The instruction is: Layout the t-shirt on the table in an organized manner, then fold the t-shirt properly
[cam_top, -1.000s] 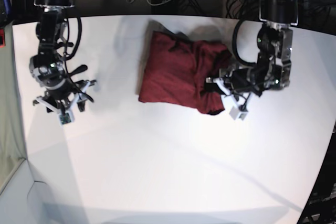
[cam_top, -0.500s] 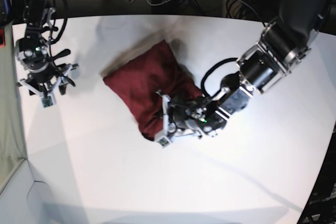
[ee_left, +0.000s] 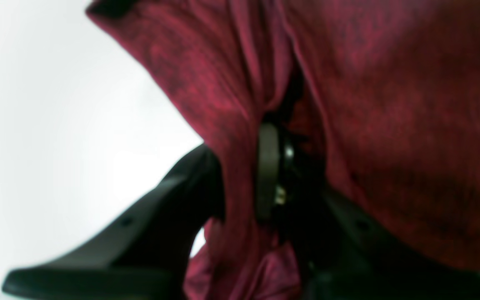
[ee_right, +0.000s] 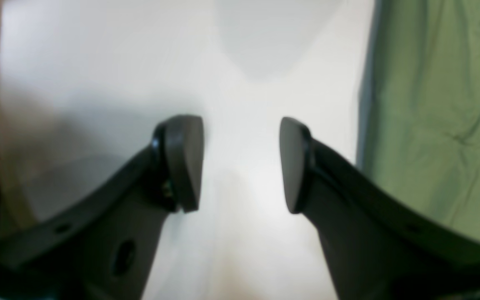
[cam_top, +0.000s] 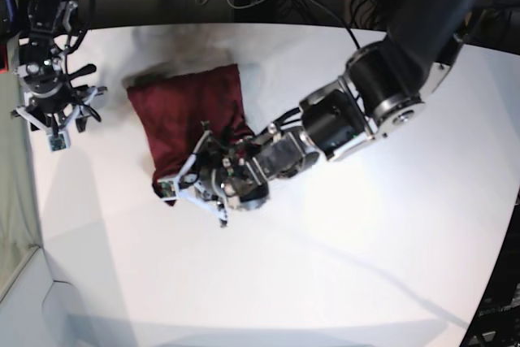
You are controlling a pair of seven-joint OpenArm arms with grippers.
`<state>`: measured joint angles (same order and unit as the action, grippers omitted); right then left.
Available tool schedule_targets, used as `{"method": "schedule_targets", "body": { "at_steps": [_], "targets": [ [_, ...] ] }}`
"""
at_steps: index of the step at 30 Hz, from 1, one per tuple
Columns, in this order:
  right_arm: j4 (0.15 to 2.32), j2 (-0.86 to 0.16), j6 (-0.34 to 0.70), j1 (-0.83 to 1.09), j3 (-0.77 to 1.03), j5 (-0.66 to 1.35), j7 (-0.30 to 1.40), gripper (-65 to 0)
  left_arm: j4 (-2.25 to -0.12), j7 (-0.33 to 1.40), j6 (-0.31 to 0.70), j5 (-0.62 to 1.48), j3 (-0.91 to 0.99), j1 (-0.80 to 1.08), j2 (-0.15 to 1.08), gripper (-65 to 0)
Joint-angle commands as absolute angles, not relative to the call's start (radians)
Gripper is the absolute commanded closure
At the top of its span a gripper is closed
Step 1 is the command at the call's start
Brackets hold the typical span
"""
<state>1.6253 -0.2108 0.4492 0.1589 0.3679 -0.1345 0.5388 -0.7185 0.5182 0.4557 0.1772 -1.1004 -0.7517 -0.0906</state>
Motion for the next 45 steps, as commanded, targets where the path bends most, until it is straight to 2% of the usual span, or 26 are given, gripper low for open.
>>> {"method": "schedule_targets", "body": {
  "at_steps": [1,17,19,26,28,40,45],
  "targets": [
    [1.644,-0.225,0.447,0.156,0.374,-0.127,0.513,-30.1,-0.713,0.544,0.453,0.137,-1.099,-0.762,-0.094,-0.2],
    [1.699,-0.219,0.447,0.213,0.372,-0.127,0.513,-30.2,-0.717,0.507,0.453,0.091,-1.099,-0.766,-0.101,-1.6],
    [1.701,-0.219,0.447,0.216,0.372,-0.127,0.513,-30.2,-0.716,0.509,0.453,0.091,-1.099,-0.779,-0.102,-6.5],
    [1.701,-0.219,0.447,0.219,0.372,-0.127,0.513,-30.2,-0.720,0.501,0.444,0.091,-1.098,-0.817,-0.102,-37.5],
    [1.701,-0.219,0.447,0.220,0.372,-0.127,0.513,-30.2,-0.722,0.501,0.446,0.091,-1.076,-0.832,-0.102,-42.2],
    [1.701,-0.196,0.447,0.239,0.367,-0.127,0.513,-30.1,-0.819,0.466,0.453,0.091,-0.607,-0.854,-0.074,-43.2],
    [1.701,-0.189,0.447,0.234,0.364,-0.127,0.513,-30.1,-0.837,0.487,0.453,0.091,-0.532,-0.837,-0.058,-43.2]
  ]
}}
